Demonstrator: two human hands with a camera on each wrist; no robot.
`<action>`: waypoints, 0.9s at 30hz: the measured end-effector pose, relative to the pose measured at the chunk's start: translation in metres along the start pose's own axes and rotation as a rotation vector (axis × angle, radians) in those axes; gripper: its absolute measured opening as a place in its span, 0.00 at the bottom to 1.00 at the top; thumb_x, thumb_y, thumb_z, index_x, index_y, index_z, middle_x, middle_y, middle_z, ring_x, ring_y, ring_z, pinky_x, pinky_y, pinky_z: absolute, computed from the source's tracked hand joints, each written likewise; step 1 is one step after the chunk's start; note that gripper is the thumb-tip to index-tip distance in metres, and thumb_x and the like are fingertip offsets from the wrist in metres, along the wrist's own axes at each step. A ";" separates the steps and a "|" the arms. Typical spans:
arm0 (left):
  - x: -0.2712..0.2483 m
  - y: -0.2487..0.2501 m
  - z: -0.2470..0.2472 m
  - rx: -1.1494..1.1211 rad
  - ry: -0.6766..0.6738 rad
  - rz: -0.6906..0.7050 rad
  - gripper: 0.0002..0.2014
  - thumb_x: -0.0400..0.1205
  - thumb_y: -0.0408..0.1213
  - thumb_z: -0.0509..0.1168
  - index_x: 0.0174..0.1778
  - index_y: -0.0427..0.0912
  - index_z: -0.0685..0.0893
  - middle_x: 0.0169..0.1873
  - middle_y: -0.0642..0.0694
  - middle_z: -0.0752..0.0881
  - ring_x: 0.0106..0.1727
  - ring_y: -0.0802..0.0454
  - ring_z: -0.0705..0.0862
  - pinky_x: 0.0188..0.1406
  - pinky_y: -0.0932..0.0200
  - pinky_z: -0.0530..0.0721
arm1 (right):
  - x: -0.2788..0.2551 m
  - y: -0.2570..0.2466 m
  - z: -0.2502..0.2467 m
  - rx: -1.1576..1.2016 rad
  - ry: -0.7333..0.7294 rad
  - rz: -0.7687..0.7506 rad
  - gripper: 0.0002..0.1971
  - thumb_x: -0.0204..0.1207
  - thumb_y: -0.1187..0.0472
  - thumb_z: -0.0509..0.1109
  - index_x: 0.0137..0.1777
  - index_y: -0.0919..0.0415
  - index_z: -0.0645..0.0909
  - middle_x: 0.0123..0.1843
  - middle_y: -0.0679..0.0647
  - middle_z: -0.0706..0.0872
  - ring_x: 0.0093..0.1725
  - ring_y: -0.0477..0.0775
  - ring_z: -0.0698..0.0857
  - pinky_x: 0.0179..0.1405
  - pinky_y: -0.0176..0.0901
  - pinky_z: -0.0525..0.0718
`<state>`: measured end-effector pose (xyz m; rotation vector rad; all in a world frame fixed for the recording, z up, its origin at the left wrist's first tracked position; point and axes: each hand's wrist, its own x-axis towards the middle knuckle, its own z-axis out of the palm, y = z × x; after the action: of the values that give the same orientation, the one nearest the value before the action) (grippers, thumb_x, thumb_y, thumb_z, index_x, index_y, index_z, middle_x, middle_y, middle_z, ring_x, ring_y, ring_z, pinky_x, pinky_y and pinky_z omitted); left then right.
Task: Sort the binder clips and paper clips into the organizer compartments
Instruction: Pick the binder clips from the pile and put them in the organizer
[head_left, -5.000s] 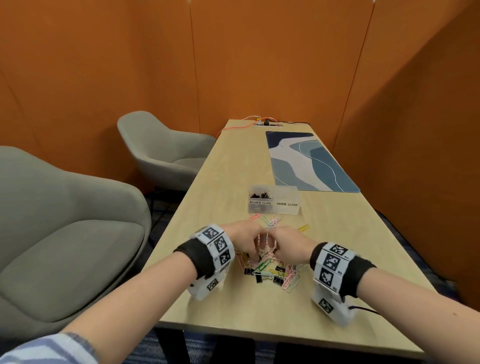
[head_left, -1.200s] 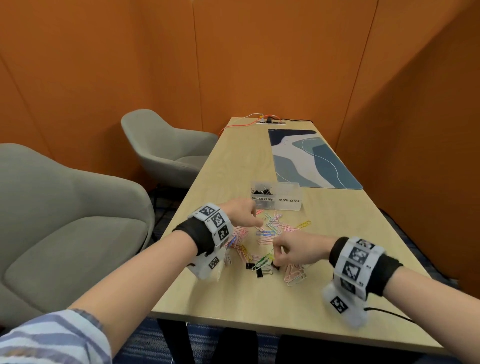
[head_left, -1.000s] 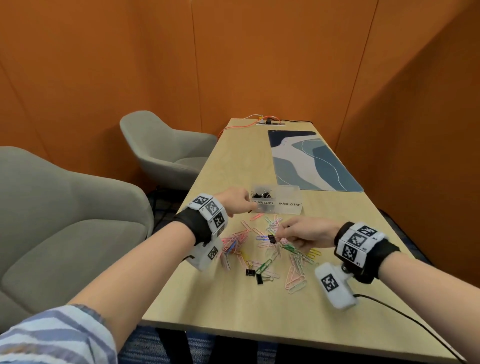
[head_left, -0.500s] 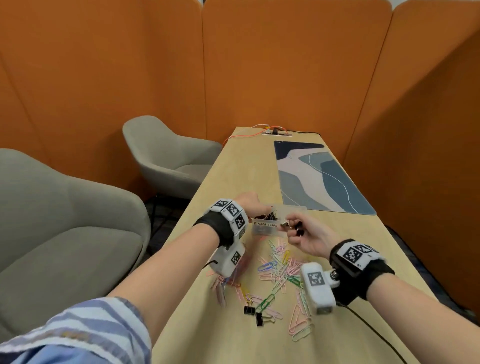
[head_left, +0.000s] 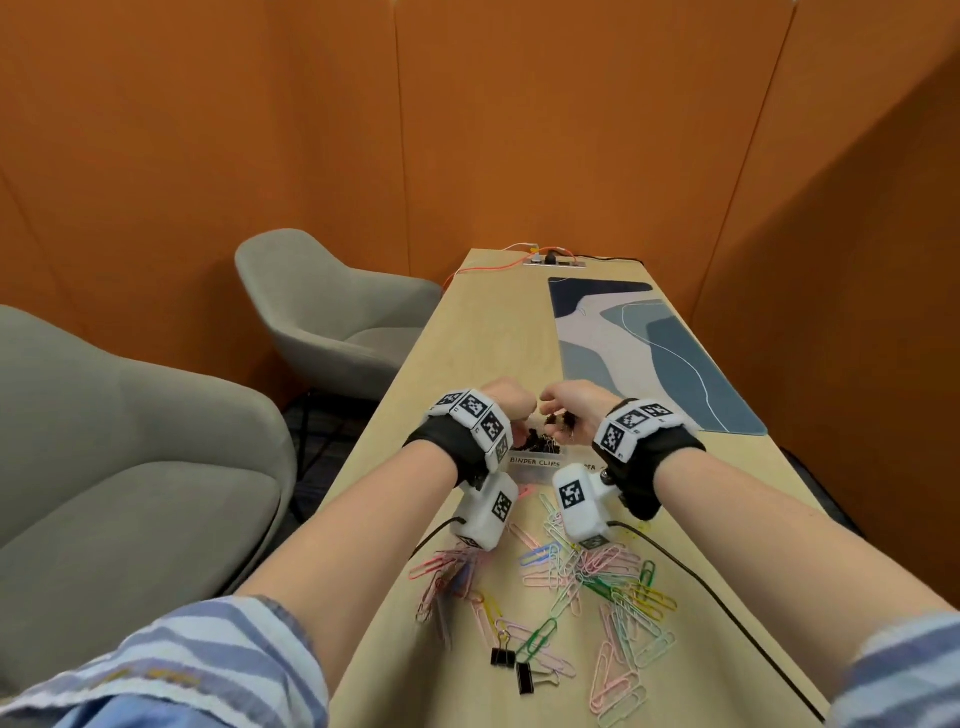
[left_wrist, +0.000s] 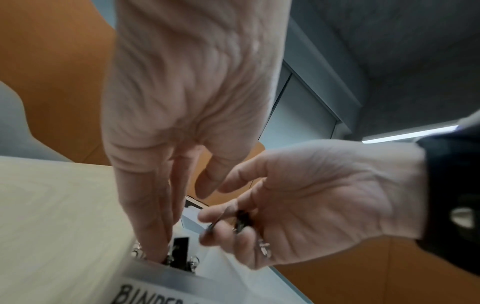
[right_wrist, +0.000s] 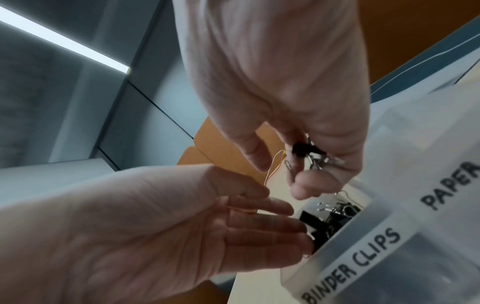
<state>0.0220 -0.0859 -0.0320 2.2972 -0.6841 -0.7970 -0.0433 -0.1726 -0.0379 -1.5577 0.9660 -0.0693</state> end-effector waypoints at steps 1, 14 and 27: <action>-0.001 -0.002 -0.001 -0.023 -0.003 0.000 0.12 0.84 0.29 0.56 0.37 0.31 0.80 0.52 0.33 0.89 0.57 0.38 0.89 0.63 0.44 0.85 | -0.002 0.000 0.003 -0.004 -0.009 0.003 0.09 0.80 0.62 0.60 0.39 0.65 0.71 0.37 0.58 0.74 0.26 0.53 0.74 0.20 0.41 0.75; -0.108 -0.060 0.006 0.447 -0.398 0.304 0.06 0.77 0.32 0.71 0.48 0.41 0.83 0.40 0.45 0.85 0.34 0.55 0.83 0.29 0.66 0.84 | -0.114 0.043 0.010 -0.644 -0.113 -0.513 0.13 0.75 0.71 0.60 0.47 0.56 0.84 0.48 0.57 0.85 0.42 0.51 0.80 0.33 0.36 0.77; -0.134 -0.090 0.048 0.598 -0.472 0.376 0.12 0.72 0.31 0.75 0.52 0.37 0.87 0.36 0.48 0.86 0.35 0.51 0.84 0.36 0.60 0.87 | -0.166 0.136 0.031 -1.088 -0.305 -0.573 0.16 0.63 0.53 0.78 0.47 0.55 0.77 0.34 0.42 0.72 0.42 0.52 0.76 0.40 0.43 0.74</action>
<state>-0.0784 0.0418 -0.0752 2.3624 -1.7045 -1.0617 -0.2062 -0.0360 -0.0831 -2.7090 0.2381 0.3405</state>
